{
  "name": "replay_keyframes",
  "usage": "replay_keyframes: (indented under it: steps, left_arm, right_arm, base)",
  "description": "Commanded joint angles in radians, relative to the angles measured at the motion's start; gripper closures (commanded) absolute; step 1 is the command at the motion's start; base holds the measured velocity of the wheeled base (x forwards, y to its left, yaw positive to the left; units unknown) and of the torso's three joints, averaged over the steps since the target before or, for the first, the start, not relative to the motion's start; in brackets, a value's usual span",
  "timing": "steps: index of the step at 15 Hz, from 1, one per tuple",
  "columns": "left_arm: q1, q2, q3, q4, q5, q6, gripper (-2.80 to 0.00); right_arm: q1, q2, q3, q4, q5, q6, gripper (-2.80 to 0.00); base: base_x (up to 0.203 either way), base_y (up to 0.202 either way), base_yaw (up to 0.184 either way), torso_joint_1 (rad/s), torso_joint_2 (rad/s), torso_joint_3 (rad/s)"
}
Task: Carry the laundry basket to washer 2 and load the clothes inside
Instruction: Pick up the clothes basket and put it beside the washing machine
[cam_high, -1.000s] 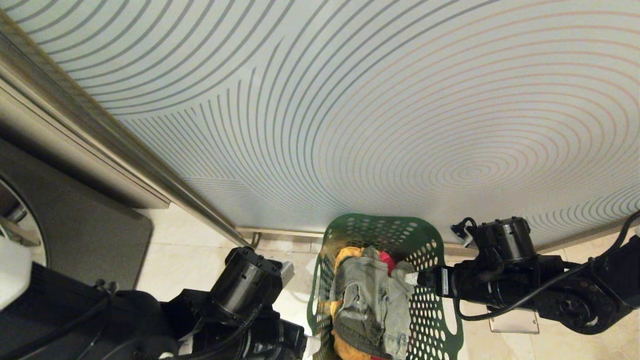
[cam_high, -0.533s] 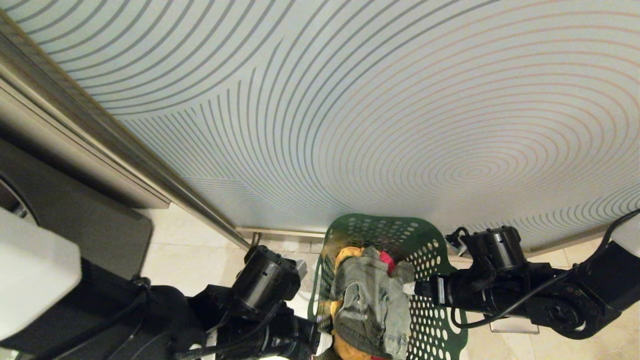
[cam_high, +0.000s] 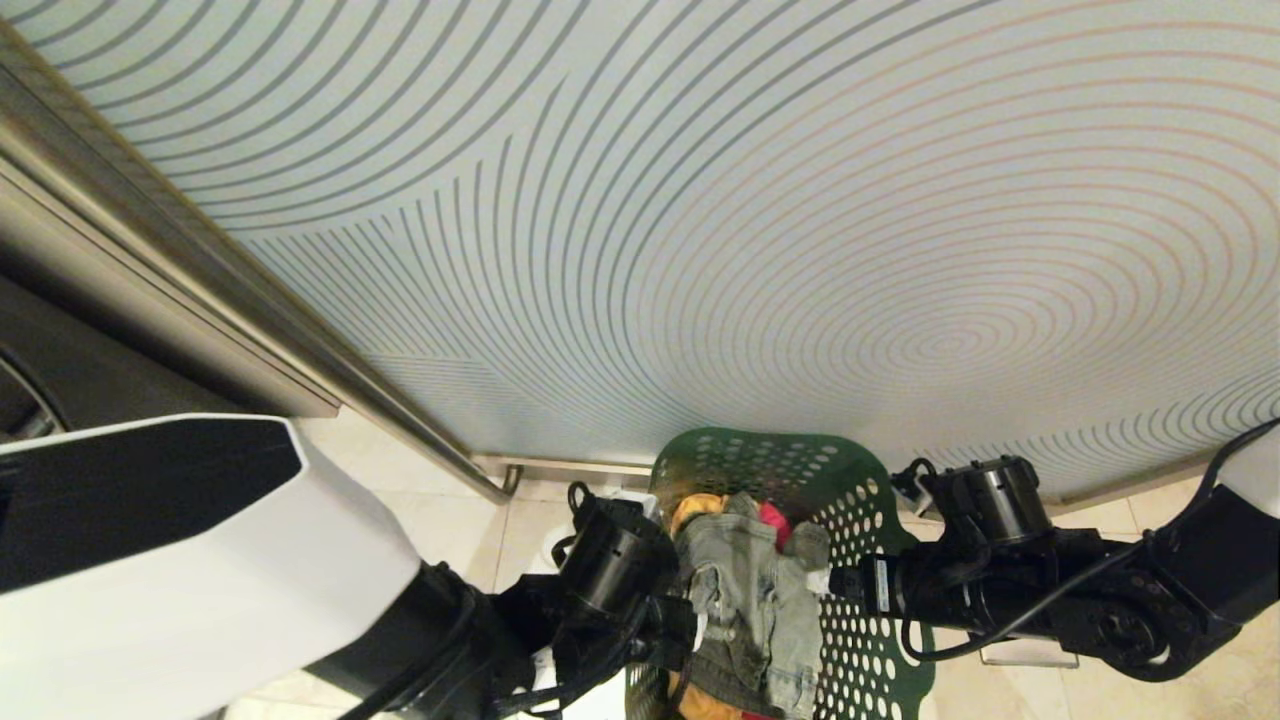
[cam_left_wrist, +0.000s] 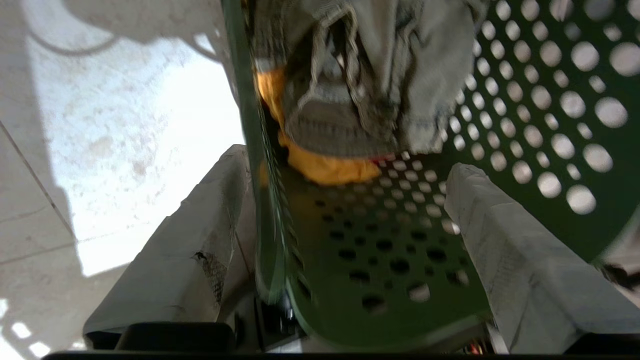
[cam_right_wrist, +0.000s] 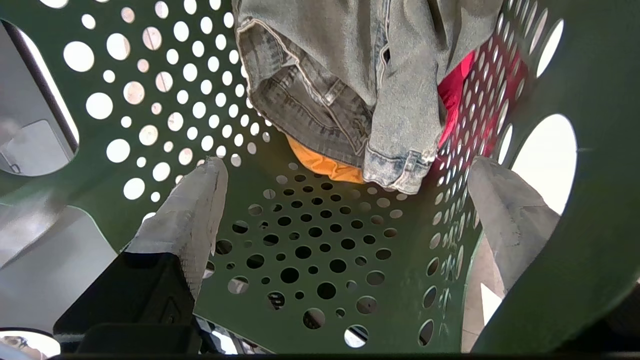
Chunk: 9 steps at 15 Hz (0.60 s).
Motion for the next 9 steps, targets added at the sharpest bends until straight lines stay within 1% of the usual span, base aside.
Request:
replay_keyframes:
  steps: [1, 2, 3, 5, 6, 9]
  left_arm:
    - [-0.004, 0.080, -0.040, -0.026, 0.023, -0.012, -2.80]
    - [-0.004, 0.084, -0.049, -0.028, 0.019, -0.018, -2.80]
    - [-0.003, 0.083, -0.049, -0.026, -0.001, -0.022, -2.80]
    - [-0.003, 0.069, -0.054, -0.018, -0.086, -0.038, -2.80]
    - [-0.004, 0.069, -0.059, -0.006, -0.102, -0.044, -2.80]
    - [-0.006, 0.107, -0.077, -0.004, -0.105, -0.059, -2.80]
  right_arm:
    - [0.000, 0.002, 0.008, -0.003, 0.001, 0.001, -2.80]
    - [0.000, 0.002, 0.011, -0.003, 0.001, 0.001, -2.80]
    - [0.000, 0.001, 0.014, -0.003, 0.000, 0.001, -2.80]
    - [0.000, -0.001, 0.017, -0.003, -0.009, 0.000, -2.80]
    - [0.000, -0.001, 0.017, -0.005, -0.011, 0.000, -2.80]
    - [0.002, 0.010, 0.017, -0.005, -0.009, 0.003, -2.80]
  base:
    - [0.000, 0.000, 0.000, 0.000, 0.00, 0.000]
    - [0.000, 0.000, 0.000, 0.000, 0.00, 0.000]
    - [0.000, 0.000, 0.000, 0.000, 0.00, 0.000]
    - [0.000, 0.000, 0.000, 0.000, 0.00, 0.000]
    - [0.000, 0.000, 0.000, 0.000, 0.00, 0.000]
    - [0.000, 0.000, 0.000, 0.000, 0.00, 0.000]
